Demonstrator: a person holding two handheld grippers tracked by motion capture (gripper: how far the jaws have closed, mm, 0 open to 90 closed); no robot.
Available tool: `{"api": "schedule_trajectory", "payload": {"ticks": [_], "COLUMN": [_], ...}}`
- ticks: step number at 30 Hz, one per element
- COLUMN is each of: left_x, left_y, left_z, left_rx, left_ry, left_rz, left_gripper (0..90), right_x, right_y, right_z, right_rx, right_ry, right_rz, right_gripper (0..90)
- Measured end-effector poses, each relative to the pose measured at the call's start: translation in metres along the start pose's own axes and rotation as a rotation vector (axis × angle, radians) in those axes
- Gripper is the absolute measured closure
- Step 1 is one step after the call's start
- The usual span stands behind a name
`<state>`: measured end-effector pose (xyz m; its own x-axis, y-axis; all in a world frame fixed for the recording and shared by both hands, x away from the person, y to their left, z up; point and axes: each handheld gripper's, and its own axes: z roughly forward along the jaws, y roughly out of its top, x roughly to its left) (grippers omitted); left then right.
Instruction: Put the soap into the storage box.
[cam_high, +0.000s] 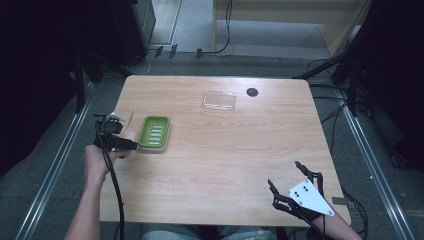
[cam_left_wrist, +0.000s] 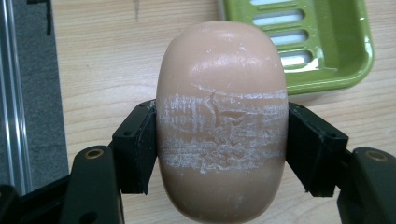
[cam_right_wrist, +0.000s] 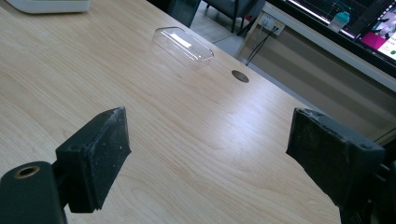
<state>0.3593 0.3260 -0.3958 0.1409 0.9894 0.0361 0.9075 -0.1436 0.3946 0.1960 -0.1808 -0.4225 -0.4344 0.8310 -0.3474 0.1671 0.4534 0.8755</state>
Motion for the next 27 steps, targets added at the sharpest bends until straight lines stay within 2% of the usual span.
{"api": "schedule_trajectory", "payload": {"ticks": [27], "left_x": [-0.024], "left_y": [0.033], "left_z": [0.0], "left_rx": [-0.043], "left_ry": [-0.018], "left_rz": [0.046], "left_gripper": [33.8], "right_x": [0.0], "right_y": [0.0], "right_z": [0.0], "right_rx": [0.002], "right_ry": [0.001], "right_rz": [-0.002], "right_gripper": [13.1]}}
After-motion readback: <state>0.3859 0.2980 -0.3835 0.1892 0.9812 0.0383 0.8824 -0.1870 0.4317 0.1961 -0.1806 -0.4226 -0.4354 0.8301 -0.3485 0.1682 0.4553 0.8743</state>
